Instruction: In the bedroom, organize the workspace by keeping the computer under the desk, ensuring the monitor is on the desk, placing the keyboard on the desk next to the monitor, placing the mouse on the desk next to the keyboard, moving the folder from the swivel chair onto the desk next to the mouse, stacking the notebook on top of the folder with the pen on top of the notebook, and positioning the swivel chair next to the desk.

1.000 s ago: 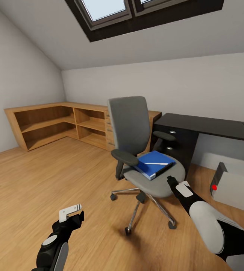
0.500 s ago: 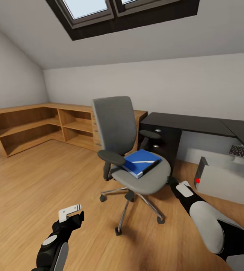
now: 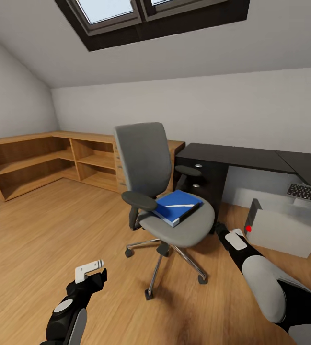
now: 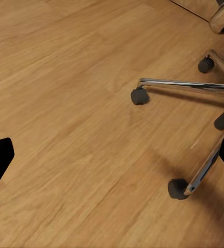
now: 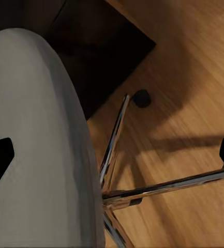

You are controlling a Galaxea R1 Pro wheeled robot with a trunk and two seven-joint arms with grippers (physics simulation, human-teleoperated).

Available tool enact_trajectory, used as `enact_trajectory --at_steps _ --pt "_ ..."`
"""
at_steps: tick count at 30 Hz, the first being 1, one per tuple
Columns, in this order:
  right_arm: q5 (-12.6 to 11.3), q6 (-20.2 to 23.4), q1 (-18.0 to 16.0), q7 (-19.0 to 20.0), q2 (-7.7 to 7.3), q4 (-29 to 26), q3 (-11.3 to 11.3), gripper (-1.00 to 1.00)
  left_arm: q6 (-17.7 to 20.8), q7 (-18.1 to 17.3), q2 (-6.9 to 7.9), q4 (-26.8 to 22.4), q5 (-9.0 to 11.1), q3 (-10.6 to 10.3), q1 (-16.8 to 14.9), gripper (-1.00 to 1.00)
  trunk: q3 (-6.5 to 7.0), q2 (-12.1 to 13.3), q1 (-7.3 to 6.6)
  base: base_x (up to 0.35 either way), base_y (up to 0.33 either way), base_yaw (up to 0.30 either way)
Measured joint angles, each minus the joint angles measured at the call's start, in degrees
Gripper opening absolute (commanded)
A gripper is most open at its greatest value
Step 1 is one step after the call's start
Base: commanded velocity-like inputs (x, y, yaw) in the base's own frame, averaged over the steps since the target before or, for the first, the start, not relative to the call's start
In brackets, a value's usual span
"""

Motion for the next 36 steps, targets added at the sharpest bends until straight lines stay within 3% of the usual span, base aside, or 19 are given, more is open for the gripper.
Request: enact_trajectory --at_steps 4,11,22,36 --pt "0.1 0.0 0.0 -0.1 -0.24 -0.8 0.0 1.00 0.0 0.0 0.00 0.0 0.0 0.0 0.0 1.00 0.00 0.0 0.00 0.000 0.000 0.000" --pt "0.0 -0.2 0.0 0.0 -2.26 -1.2 0.0 1.00 0.0 0.1 0.00 0.0 0.0 0.0 0.0 1.00 0.00 0.0 -0.01 0.046 0.000 0.000" --pt "0.0 -0.3 0.0 -0.1 -3.49 -0.9 -0.1 1.00 -0.1 0.2 0.08 0.0 0.0 0.0 0.0 1.00 0.00 0.0 -0.02 0.151 0.000 0.000" --pt "-0.2 0.0 0.0 -0.4 -3.78 -0.7 -0.3 1.00 -0.1 0.2 0.09 0.0 0.0 0.0 0.0 1.00 0.00 0.0 -0.03 0.159 0.000 0.000"
